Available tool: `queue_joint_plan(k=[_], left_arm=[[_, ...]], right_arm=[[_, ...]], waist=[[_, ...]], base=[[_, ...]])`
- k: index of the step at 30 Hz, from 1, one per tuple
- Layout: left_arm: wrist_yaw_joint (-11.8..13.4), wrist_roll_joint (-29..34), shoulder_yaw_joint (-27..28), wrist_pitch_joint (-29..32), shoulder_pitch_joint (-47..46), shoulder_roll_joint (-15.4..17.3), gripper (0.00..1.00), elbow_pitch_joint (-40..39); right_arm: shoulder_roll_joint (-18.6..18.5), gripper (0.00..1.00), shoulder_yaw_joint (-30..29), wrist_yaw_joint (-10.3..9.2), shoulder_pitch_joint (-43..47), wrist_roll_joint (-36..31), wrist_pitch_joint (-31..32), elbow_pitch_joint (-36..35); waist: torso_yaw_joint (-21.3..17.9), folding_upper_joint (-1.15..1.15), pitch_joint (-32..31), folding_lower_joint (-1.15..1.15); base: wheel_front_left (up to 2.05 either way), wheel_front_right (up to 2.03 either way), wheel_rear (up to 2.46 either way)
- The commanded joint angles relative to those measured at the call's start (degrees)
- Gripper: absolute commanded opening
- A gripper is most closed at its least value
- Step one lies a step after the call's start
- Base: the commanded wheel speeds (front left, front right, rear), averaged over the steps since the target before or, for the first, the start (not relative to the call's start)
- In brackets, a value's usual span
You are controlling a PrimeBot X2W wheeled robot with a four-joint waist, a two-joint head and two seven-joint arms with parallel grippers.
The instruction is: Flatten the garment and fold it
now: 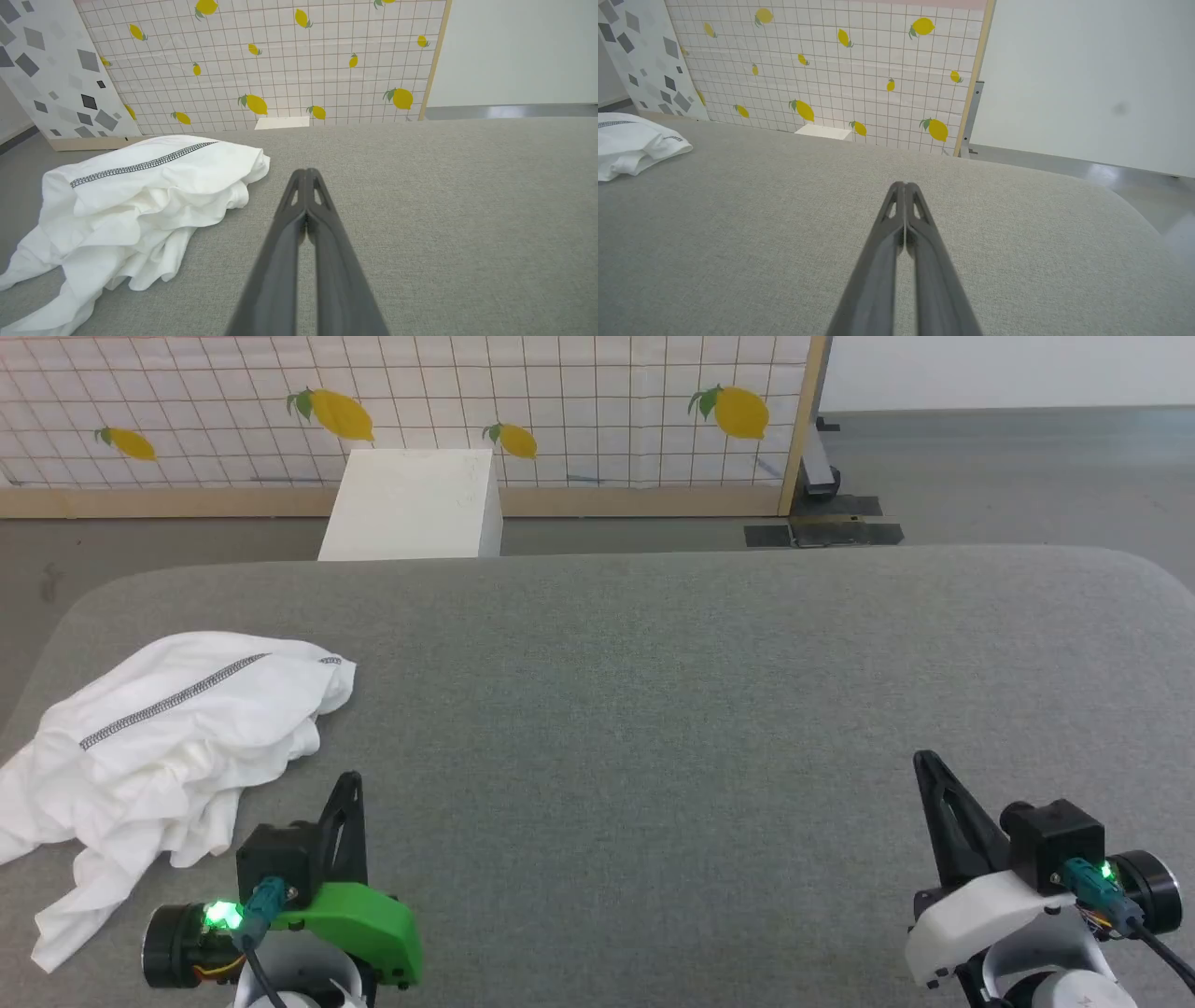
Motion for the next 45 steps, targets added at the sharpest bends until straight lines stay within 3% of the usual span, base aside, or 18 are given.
queue_joint_plan(k=[1,17,18,45], left_arm=[[-0.06,0.59,0.20,0.08,-1.02,-0.30,0.00,0.19],[-0.06,0.59,0.20,0.08,-1.02,-0.30,0.00,0.19],[0.01,0.00,-0.02,0.00,0.01,0.00,1.00,-0.01],[-0.26,-2.76,0.08,-2.72,0.92,-0.05,1.00,0.39]], right_arm=[[0.06,0.00,0.09,-0.10,-1.05,0.34,0.01,0.12],[0.06,0.00,0.09,-0.10,-1.05,0.34,0.01,0.12],[0.00,1.00,-0.02,0.00,0.00,0.01,0.00,0.00],[0.00,1.00,-3.16,-0.02,0.08,1.97,-2.73,0.94]], waist=[[0.00,0.00,0.00,0.00],[0.00,0.00,0.00,0.00],[0.00,0.00,0.00,0.00],[0.91,0.00,0.53,0.00]], base=[[0.00,0.00,0.00],[0.00,0.00,0.00],[0.00,0.00,0.00],[0.00,0.00,0.00]])
